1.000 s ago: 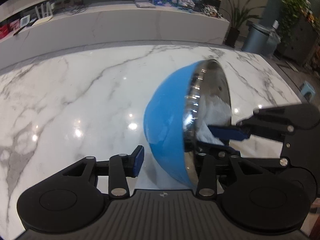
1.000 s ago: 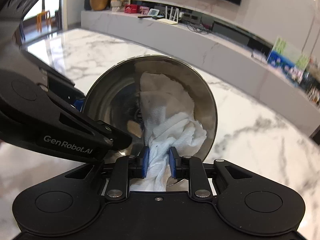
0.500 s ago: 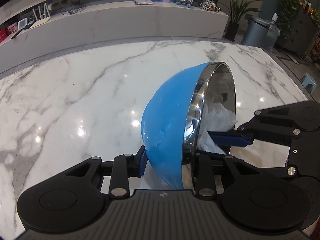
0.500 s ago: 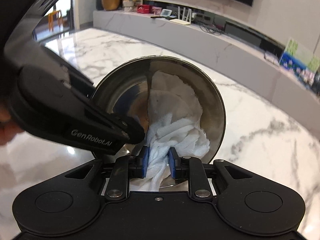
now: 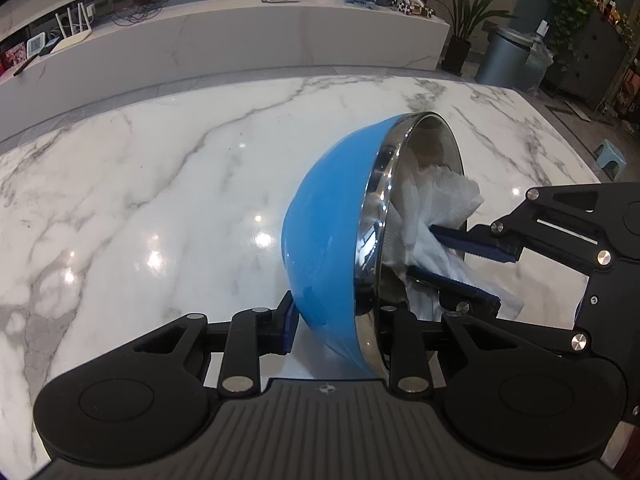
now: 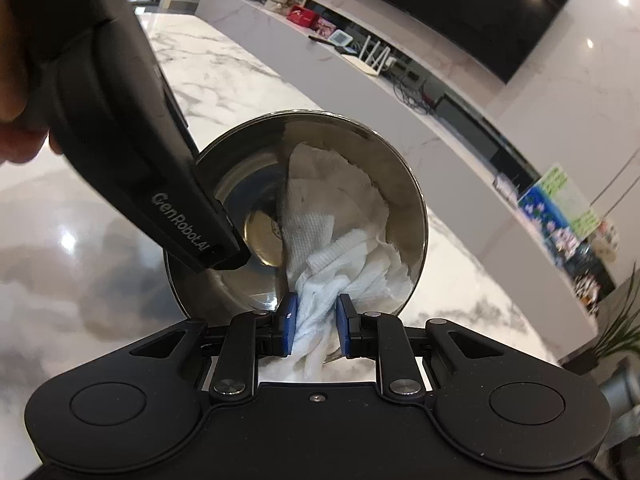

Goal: Clean bowl

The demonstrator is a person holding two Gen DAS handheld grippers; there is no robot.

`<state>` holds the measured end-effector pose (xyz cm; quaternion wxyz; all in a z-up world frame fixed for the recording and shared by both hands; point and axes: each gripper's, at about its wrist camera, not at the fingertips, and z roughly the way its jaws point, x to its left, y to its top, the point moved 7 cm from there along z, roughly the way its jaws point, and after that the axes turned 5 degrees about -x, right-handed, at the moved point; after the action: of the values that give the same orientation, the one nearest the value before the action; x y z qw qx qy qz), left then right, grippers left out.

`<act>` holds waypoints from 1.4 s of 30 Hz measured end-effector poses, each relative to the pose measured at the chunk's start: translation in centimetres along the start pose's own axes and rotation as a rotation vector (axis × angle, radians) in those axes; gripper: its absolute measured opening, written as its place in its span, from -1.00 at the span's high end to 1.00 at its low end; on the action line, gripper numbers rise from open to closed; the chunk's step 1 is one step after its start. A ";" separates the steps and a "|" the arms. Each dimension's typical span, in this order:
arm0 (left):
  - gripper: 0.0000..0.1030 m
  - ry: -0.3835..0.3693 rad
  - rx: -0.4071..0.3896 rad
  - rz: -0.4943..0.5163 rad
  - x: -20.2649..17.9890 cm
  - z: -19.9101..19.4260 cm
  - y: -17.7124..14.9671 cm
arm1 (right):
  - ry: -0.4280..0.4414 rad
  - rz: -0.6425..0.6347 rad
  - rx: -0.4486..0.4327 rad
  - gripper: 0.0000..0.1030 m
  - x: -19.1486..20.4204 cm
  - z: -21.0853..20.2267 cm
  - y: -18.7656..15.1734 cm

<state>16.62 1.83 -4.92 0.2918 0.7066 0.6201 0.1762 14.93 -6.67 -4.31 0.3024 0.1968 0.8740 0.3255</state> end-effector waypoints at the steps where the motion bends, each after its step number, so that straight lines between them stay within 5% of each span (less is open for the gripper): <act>1: 0.50 0.001 -0.003 -0.001 0.0 0.0 0.0 | 0.009 0.023 0.003 0.64 -0.2 0.2 0.1; 14: 0.22 0.018 -0.019 -0.013 -0.4 0.3 -0.1 | 0.233 0.377 0.036 0.63 -1.4 0.7 0.2; 16: 0.41 0.024 -0.017 -0.004 -0.4 0.3 -0.1 | 0.230 0.364 0.034 0.63 -1.3 0.7 0.3; 27: 0.47 0.008 0.007 0.029 -0.6 0.5 -0.1 | 0.148 0.201 0.025 0.65 0.1 -1.0 -0.6; 35: 0.49 0.012 0.021 0.045 -0.5 0.4 -0.1 | -0.081 -0.170 -0.016 0.65 1.6 -0.6 -0.9; 42: 0.48 0.006 0.004 0.013 -0.1 0.1 0.0 | -0.038 -0.082 0.008 0.65 1.0 -0.2 -1.1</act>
<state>16.69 1.75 -5.01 0.2874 0.7108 0.6166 0.1788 13.91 -7.03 -5.31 0.3312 0.1683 0.8767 0.3057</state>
